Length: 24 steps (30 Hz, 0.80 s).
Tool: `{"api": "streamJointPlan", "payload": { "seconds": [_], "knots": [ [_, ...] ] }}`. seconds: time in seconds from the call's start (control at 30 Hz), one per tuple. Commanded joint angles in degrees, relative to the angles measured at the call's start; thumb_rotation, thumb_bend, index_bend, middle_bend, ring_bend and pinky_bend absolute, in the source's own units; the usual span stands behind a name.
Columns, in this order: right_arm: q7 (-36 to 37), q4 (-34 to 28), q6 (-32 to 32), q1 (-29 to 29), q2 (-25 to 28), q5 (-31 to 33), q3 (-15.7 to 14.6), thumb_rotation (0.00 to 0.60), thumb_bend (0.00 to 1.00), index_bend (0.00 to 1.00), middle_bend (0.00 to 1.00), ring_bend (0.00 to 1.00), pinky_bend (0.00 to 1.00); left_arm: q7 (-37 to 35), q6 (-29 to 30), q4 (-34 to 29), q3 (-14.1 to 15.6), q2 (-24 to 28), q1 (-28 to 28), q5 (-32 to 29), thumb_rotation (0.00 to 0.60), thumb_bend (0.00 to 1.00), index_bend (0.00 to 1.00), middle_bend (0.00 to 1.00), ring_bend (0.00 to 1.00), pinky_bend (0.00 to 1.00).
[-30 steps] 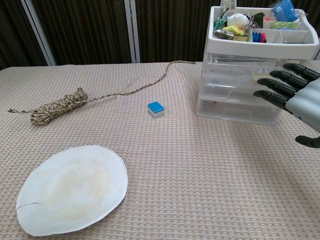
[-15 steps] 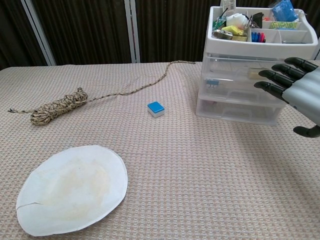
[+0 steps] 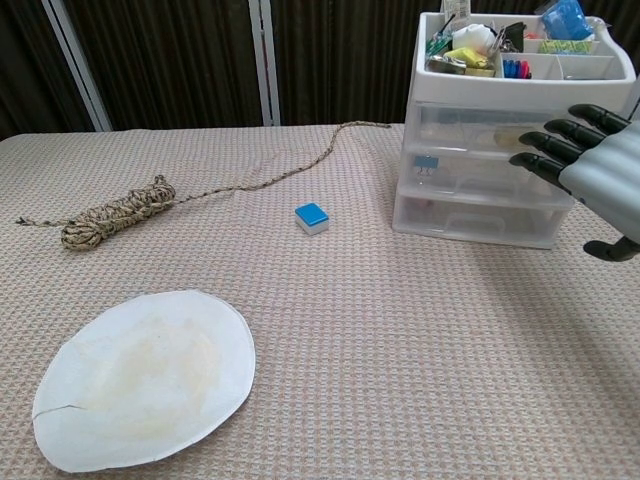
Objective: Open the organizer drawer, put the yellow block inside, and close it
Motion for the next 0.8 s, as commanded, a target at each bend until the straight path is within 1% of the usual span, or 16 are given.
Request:
{"api": "streamJointPlan", "payload": {
  "seconds": [0.03,0.5,0.67,0.8],
  "knots": [
    [-0.2,0.06,0.03,0.06,-0.05,0.2,0.02,0.6,0.13,0.09,0.0,0.0,0.0,-0.01,0.0,0.0,0.0,0.0,0.01,-0.01,0.6,0.21,0.05,0.0,0.0,0.0],
    [-0.23,-1.37,2.53,-1.27,0.42,-0.62,-1.37,0.6,0.13,0.09,0.0,0.0,0.0,0.01,0.13,0.01,0.0,-0.02,0.06,0.03,0.6,0.21,0.05,0.0,0.0,0.0],
    [0.54,-3.07,4.16,-2.27,2.0,-1.29,-1.94,0.6,0.13,0.09,0.0,0.0,0.0,0.0,0.03,0.02,-0.01,-0.02,0.01,0.02,0.6,0.21,0.05,0.0,0.0,0.0],
    [3.17,-6.05,6.4,-3.45,4.2,-2.23,-2.12,0.6,0.13,0.09,0.0,0.0,0.0,0.13,0.12,0.09,-0.01,-0.05,0.02,0.09,0.6,0.21,0.05,0.0,0.0,0.0]
  ]
}}
